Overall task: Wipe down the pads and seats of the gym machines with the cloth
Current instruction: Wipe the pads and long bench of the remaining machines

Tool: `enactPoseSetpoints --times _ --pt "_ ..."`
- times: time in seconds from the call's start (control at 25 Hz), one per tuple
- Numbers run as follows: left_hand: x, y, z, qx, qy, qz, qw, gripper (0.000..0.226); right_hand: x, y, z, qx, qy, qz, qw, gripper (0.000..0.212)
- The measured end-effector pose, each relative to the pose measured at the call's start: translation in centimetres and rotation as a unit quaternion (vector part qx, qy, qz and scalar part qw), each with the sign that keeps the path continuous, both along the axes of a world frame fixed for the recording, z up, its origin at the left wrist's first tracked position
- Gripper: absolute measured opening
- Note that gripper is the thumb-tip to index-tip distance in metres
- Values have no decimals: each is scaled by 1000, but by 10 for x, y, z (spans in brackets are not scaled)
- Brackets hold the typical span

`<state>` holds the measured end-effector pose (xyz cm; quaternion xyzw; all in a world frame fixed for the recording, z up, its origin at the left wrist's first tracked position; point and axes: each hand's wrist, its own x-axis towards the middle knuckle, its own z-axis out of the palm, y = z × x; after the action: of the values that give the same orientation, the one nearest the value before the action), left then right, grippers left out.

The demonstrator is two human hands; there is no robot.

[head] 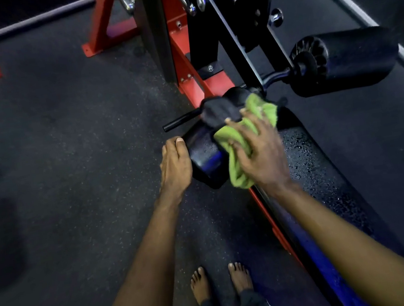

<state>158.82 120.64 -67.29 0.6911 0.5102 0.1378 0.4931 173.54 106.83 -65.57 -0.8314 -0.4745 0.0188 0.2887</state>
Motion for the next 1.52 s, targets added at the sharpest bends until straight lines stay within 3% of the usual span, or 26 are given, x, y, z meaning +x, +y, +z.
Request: enactPoseSetpoints --times 0.16,0.24,0.4,0.52,0.68,0.76,0.84,0.96,1.08,1.16,1.28,1.32,1.44,1.52 --pt "-1 -1 -1 0 -9 5 1000 37 12 12 0 46 91 -136 985 44" --pt "-1 -1 1 2 -5 7 1000 36 -11 10 -3 42 67 -103 991 44" --pt "1 6 2 -54 28 5 998 43 -19 -1 -2 -17 -44 54 997 46" --pt "6 18 5 -83 67 3 994 50 7 11 8 0 -9 -32 999 45" --pt "-7 -23 18 147 20 -31 989 45 -9 17 -8 114 82 -189 972 43" --pt "-11 -42 14 192 29 -67 979 52 -26 10 -21 129 88 -178 972 44" --pt "-4 -34 9 209 56 -51 975 52 -30 -2 -30 114 72 -102 986 46" --pt "5 -21 13 168 45 -8 985 46 -13 -14 -29 98 39 -20 994 46" --pt "8 -6 13 67 64 -17 996 42 10 -8 -16 134 83 -115 981 43" --pt "10 14 12 -49 86 -29 995 56 16 1 -3 162 139 -198 957 42" --pt "14 40 11 -147 121 -13 982 72 1 10 3 159 119 -204 959 42" --pt "14 38 16 -123 142 -12 982 65 -9 10 2 143 104 -187 966 43" --pt "10 -1 34 135 118 -2 984 40 -20 3 -3 119 93 -154 977 44" --pt "8 -40 38 223 68 -46 971 48 -16 4 -2 121 81 -153 977 44"
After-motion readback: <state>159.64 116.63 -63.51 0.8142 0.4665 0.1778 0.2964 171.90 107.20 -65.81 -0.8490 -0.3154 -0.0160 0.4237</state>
